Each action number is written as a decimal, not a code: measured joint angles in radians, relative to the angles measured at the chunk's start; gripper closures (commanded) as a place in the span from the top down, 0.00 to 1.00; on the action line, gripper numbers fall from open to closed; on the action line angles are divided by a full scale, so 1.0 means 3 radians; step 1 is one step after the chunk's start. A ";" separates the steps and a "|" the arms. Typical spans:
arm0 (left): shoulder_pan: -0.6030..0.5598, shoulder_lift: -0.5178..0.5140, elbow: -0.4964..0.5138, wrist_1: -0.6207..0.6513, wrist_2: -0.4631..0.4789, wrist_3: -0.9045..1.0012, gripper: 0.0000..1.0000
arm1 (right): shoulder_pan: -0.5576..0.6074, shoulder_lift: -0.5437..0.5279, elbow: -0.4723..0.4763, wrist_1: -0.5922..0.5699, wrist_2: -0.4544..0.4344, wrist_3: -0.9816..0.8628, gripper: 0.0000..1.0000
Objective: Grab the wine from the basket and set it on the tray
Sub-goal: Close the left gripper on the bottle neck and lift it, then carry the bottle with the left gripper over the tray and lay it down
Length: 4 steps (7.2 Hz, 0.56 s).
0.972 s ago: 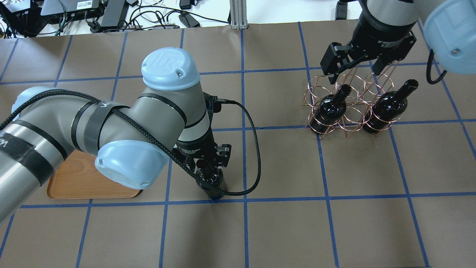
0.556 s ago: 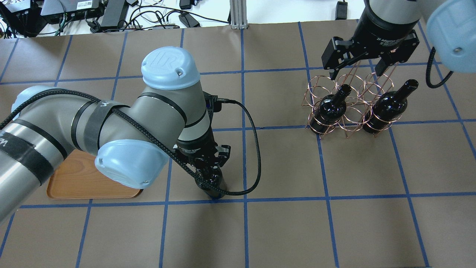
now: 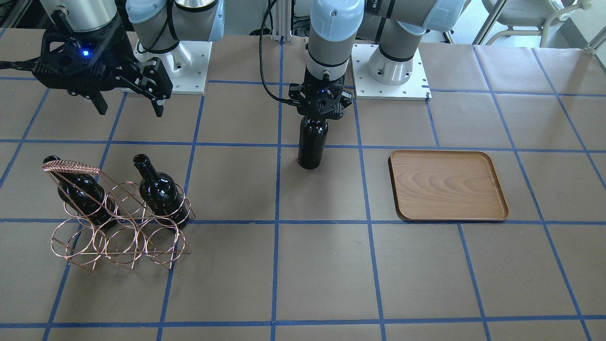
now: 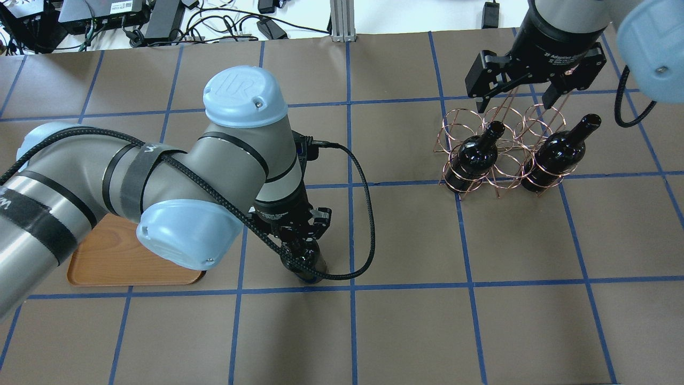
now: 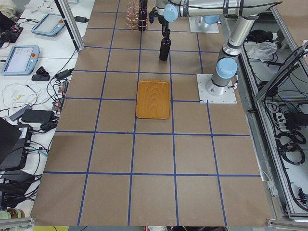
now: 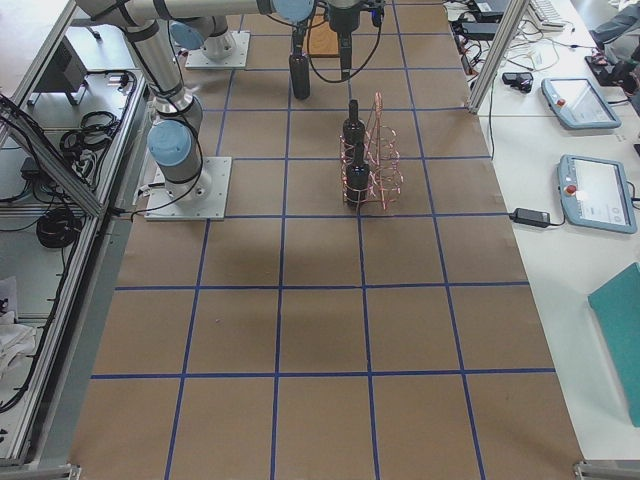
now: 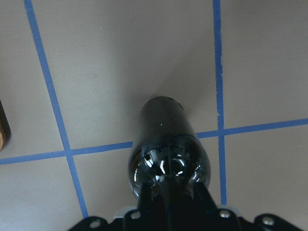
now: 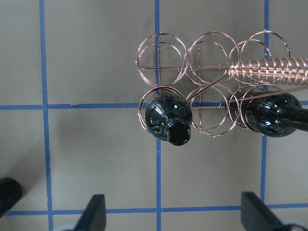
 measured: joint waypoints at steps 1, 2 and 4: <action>0.0018 -0.0005 0.0121 -0.0113 0.0016 0.0026 0.00 | 0.0001 -0.0002 0.0002 0.0002 0.0000 -0.0002 0.99; 0.0047 -0.0005 0.0250 -0.0248 0.0032 0.0102 0.00 | 0.0003 -0.0002 0.0004 0.0003 -0.0002 -0.0003 0.99; 0.0373 0.0001 0.0429 -0.0455 0.0102 0.0487 0.00 | 0.0004 -0.0003 0.0004 0.0012 -0.0003 -0.0005 0.99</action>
